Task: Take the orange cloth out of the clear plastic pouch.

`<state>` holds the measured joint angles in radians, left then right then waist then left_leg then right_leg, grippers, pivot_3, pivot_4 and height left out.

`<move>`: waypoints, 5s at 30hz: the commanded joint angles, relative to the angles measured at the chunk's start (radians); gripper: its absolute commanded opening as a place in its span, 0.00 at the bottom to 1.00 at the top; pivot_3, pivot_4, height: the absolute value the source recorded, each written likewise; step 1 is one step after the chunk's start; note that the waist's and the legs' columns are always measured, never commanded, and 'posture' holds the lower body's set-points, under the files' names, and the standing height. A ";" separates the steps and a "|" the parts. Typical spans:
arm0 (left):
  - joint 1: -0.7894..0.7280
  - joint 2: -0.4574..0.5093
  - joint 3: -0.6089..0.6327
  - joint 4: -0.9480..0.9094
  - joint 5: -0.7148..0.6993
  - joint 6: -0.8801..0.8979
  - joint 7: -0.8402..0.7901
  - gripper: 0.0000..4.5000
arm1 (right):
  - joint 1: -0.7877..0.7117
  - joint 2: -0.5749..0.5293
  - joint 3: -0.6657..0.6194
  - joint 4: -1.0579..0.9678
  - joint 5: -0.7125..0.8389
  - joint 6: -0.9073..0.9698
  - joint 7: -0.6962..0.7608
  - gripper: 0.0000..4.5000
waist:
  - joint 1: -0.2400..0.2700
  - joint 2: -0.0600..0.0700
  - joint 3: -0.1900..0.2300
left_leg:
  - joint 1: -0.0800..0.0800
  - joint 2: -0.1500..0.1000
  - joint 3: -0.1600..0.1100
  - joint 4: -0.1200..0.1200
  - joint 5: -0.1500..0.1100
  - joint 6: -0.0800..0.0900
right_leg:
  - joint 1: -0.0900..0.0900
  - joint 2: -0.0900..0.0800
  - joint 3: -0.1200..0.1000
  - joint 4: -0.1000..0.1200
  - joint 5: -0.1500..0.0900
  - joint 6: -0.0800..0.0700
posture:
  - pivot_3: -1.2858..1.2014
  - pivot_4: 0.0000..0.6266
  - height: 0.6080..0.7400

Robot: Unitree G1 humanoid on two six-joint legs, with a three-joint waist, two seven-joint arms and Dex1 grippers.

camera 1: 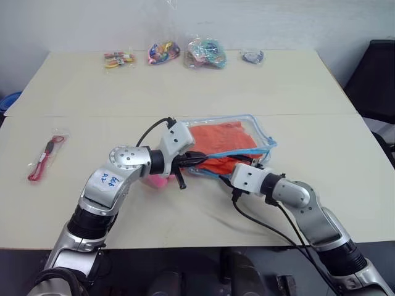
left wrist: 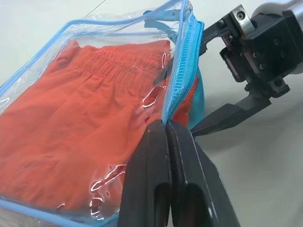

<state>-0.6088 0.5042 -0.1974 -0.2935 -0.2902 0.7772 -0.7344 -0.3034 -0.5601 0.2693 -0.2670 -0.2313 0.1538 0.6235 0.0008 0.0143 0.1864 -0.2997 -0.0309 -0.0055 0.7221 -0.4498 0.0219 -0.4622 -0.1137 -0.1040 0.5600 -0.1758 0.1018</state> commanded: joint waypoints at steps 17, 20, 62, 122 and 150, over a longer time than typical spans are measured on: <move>0.002 -0.002 0.004 -0.035 -0.008 -0.019 -0.002 0.00 | -0.146 0.005 0.112 0.182 -0.277 -0.171 -0.082 0.74 | -0.005 0.000 0.000 | 0.000 0.000 0.000 0.000 0.000 0.000 | 0.000 0.000 0.000 0.000 0.000 0.000 | 0.52 0.24 1.00; 0.001 -0.003 0.003 -0.033 -0.008 -0.019 -0.002 0.00 | -0.188 0.024 0.124 0.232 -0.308 -0.175 -0.096 0.74 | -0.006 0.000 0.000 | 0.000 0.000 0.000 0.000 0.000 -0.001 | 0.000 0.000 0.000 0.000 0.000 0.000 | 0.52 0.24 1.00; -0.029 0.039 0.094 0.063 0.019 -0.192 -0.025 0.00 | -0.175 0.112 0.041 0.032 -0.094 0.054 0.047 0.20 | -0.005 0.000 0.000 | -0.001 0.000 -0.008 0.000 0.000 -0.001 | -0.001 0.000 0.000 0.000 0.000 0.000 | 0.52 0.24 1.00; 0.061 0.039 0.076 -0.072 -0.014 -0.137 -0.029 0.00 | -0.543 0.158 0.254 0.741 -0.438 -0.466 -0.150 0.61 | -0.034 0.000 0.000 | 0.000 0.001 -0.009 -0.001 0.001 -0.002 | -0.002 0.000 0.000 0.000 0.000 -0.001 | 0.52 0.24 1.00; 0.007 -0.001 0.031 0.127 0.120 -0.236 0.053 0.00 | -0.234 -0.004 0.073 0.114 -0.292 -0.341 0.055 0.01 | -0.027 0.001 0.000 | -0.001 0.000 -0.010 -0.001 0.001 -0.002 | -0.002 0.000 -0.001 0.000 0.000 -0.001 | 0.52 0.24 1.00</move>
<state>-0.5844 0.5048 -0.1719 -0.1731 -0.1917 0.5673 -0.6969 -0.5450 -0.5510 0.3808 -0.0541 -0.5613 -0.1980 0.6561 -0.0258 0.0154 0.1866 -0.3009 -0.0304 -0.0157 0.7207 -0.4490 0.0195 -0.4639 -0.1137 -0.1046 0.5596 -0.1763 0.1011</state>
